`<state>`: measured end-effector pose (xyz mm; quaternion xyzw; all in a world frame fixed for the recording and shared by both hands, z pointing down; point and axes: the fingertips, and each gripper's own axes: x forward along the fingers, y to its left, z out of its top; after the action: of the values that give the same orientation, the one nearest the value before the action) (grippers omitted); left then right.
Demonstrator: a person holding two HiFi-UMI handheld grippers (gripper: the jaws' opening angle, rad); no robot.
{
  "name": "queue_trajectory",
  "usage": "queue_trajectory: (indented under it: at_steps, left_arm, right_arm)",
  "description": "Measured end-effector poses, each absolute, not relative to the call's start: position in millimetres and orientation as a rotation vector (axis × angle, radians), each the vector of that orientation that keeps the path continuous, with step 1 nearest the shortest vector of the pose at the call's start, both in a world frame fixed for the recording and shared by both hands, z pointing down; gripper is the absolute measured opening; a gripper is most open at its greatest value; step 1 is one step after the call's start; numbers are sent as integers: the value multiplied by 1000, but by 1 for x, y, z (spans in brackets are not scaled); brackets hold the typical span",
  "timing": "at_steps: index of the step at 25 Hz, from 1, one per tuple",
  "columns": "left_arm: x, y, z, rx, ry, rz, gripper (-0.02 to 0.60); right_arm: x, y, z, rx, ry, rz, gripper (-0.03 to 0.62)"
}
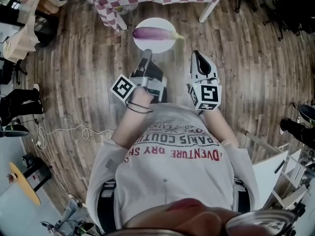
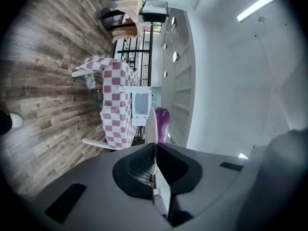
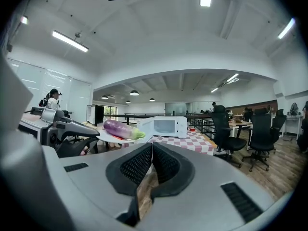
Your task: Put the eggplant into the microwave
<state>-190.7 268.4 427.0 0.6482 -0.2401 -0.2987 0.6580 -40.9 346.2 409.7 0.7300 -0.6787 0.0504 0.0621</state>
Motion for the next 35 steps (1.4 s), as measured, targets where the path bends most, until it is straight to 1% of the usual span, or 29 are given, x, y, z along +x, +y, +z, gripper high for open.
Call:
queue_trajectory:
  at_steps: [10, 16, 20, 35]
  left_arm:
    - [-133, 90, 413, 1506, -490, -666, 31]
    - [-113, 34, 420, 1465, -524, -668, 31]
    - [-87, 4, 428, 1472, -562, -669, 31]
    - [54, -128, 416, 1424, -733, -860, 31]
  right_arm:
    - [18, 176, 387, 2251, -2001, 108, 26]
    - [33, 111, 410, 2175, -2041, 153, 25]
    - [54, 72, 422, 2126, -2108, 169, 26]
    - [208, -91, 395, 1841, -2368, 70, 26]
